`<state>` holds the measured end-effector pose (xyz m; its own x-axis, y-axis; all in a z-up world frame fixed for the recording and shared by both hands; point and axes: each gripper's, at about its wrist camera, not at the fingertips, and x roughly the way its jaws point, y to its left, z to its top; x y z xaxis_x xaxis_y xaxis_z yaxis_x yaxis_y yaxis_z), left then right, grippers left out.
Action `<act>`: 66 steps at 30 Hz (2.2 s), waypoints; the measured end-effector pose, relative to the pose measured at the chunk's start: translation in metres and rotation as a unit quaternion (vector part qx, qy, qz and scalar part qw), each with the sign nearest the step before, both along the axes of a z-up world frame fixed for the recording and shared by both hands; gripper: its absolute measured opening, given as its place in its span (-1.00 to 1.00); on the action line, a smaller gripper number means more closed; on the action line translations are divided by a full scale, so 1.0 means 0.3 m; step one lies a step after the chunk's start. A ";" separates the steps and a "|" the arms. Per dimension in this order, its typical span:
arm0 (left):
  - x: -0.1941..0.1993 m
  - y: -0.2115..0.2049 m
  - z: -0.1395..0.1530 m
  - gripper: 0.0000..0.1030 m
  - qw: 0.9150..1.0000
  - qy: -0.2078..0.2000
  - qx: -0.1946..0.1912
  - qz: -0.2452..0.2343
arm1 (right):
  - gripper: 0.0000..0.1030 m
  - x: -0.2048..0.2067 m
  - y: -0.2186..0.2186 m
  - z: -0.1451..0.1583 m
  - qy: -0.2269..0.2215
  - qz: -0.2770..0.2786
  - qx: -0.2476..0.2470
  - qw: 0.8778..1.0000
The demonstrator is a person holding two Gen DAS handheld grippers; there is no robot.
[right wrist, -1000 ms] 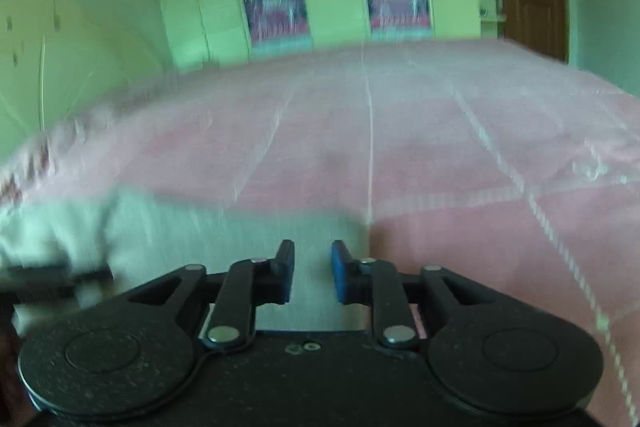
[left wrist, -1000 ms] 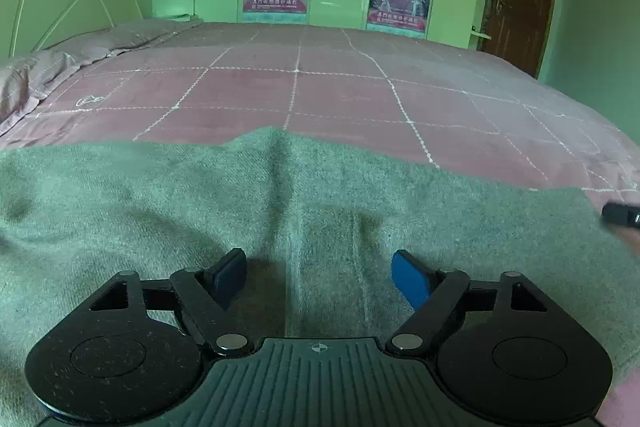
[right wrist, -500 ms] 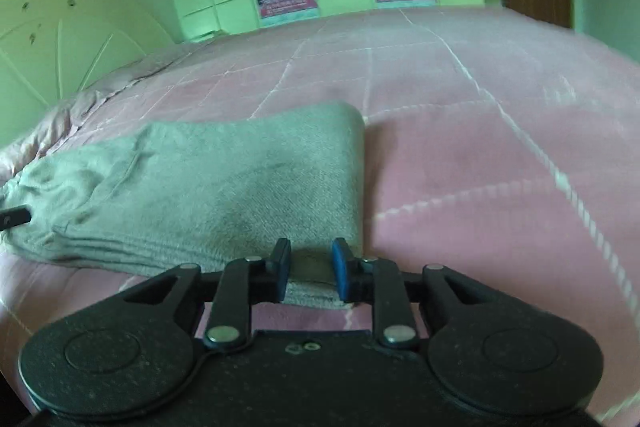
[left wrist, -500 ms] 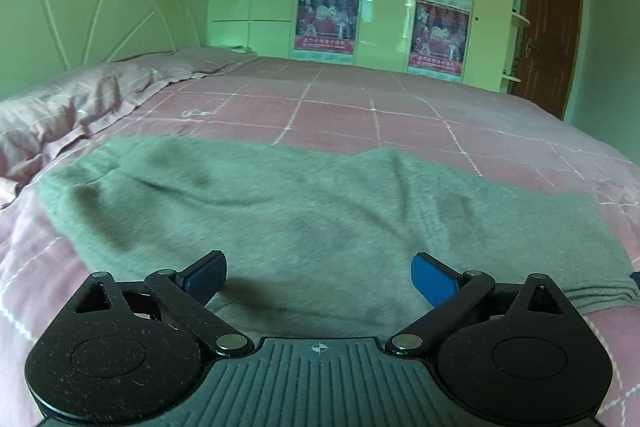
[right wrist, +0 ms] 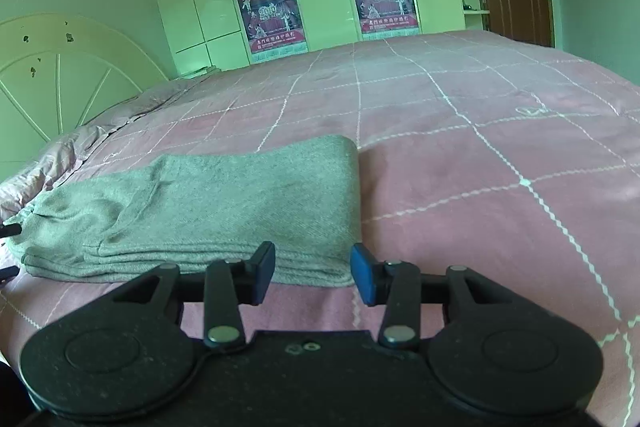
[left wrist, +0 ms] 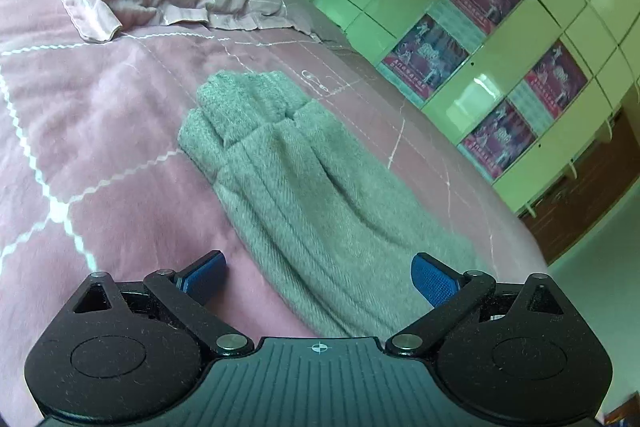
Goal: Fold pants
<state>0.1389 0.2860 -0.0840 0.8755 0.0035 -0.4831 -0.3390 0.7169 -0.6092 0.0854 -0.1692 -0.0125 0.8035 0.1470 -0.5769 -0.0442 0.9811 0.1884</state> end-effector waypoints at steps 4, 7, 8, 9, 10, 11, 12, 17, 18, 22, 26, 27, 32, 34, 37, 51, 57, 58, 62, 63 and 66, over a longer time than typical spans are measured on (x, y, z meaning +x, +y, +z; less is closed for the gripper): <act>0.093 0.094 -0.047 0.62 0.999 -0.012 -0.031 0.006 | -0.23 -0.003 0.036 0.000 -0.001 0.006 -0.007 1.000; 0.137 0.176 -0.095 0.00 0.998 -0.015 -0.055 0.022 | -0.23 0.003 0.059 -0.011 0.010 0.008 -0.012 1.000; 0.144 0.199 -0.111 -0.11 0.997 -0.020 -0.069 0.018 | -0.23 0.007 0.067 -0.013 0.013 0.007 -0.012 1.000; 0.146 0.209 -0.118 -0.15 0.997 -0.025 -0.074 0.010 | -0.23 0.010 0.077 -0.013 0.014 0.006 -0.013 1.000; 0.152 0.210 -0.118 -0.19 0.997 -0.023 -0.068 0.003 | -0.23 0.016 0.089 -0.013 0.013 0.006 -0.014 1.000; 0.158 0.209 -0.117 -0.34 0.998 -0.020 -0.061 -0.003 | -0.22 0.028 0.105 -0.014 0.014 0.010 -0.016 1.000; 0.157 0.204 -0.111 -0.48 0.998 -0.024 -0.059 -0.006 | -0.19 0.047 0.132 -0.010 0.014 0.017 -0.021 1.000; 0.138 0.169 -0.071 -0.53 0.998 -0.056 -0.017 -0.002 | -0.22 0.149 0.364 0.024 0.004 0.105 -0.029 0.994; 0.135 0.169 -0.067 -0.53 0.998 -0.059 -0.015 -0.003 | -0.22 0.165 0.424 0.024 0.005 0.129 -0.040 0.991; 0.114 0.182 -0.060 -0.53 0.998 -0.057 -0.011 -0.009 | -0.20 0.190 0.637 -0.004 -0.003 0.206 -0.094 0.974; 0.101 0.187 -0.061 -0.53 0.998 -0.056 -0.008 -0.021 | -0.18 0.189 0.778 -0.129 0.030 0.248 -0.215 0.944; 0.092 0.180 -0.064 -0.53 0.998 -0.052 -0.004 -0.020 | -0.18 0.173 0.796 -0.138 0.017 0.249 -0.236 0.939; 0.090 0.148 -0.017 -0.53 0.998 -0.056 0.024 -0.014 | -0.14 0.137 0.747 -0.054 -0.016 0.243 -0.180 0.953; 0.078 0.116 0.035 -0.54 0.996 -0.071 0.058 -0.019 | 0.49 0.075 0.652 0.027 -0.083 0.223 -0.124 0.963; 0.073 0.031 0.145 -0.54 0.987 -0.089 0.128 -0.043 | 0.51 0.037 0.505 0.063 -0.095 0.176 -0.105 0.974; 0.179 -0.833 0.492 -0.54 0.905 -0.161 0.298 -0.258 | 0.30 -0.043 -0.244 0.030 -0.095 -0.148 0.099 0.979; 0.206 -1.261 0.286 0.30 0.848 -0.027 0.317 -0.423 | 0.32 -0.056 -0.404 -0.049 -0.074 -0.185 0.183 0.963; 0.151 -1.258 0.290 0.30 0.850 -0.045 0.323 -0.414 | 0.32 -0.049 -0.418 -0.056 -0.071 -0.178 0.211 0.959; -0.011 -1.086 0.351 0.31 0.880 -0.062 0.306 -0.358 | 0.30 0.002 -0.393 -0.091 -0.045 -0.109 0.311 0.943; -0.043 -1.010 0.358 0.32 0.886 -0.060 0.310 -0.340 | 0.28 0.024 -0.373 -0.103 -0.030 -0.089 0.340 0.936; -0.136 -0.836 0.341 0.33 0.894 -0.033 0.320 -0.312 | 0.28 0.083 -0.302 -0.145 0.024 -0.055 0.392 0.918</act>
<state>0.0980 0.0352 0.0182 0.8296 -0.2388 -0.5048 0.2705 0.9627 -0.0108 0.1103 -0.2598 -0.0560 0.8152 0.4511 -0.3631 0.0738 0.5409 0.8378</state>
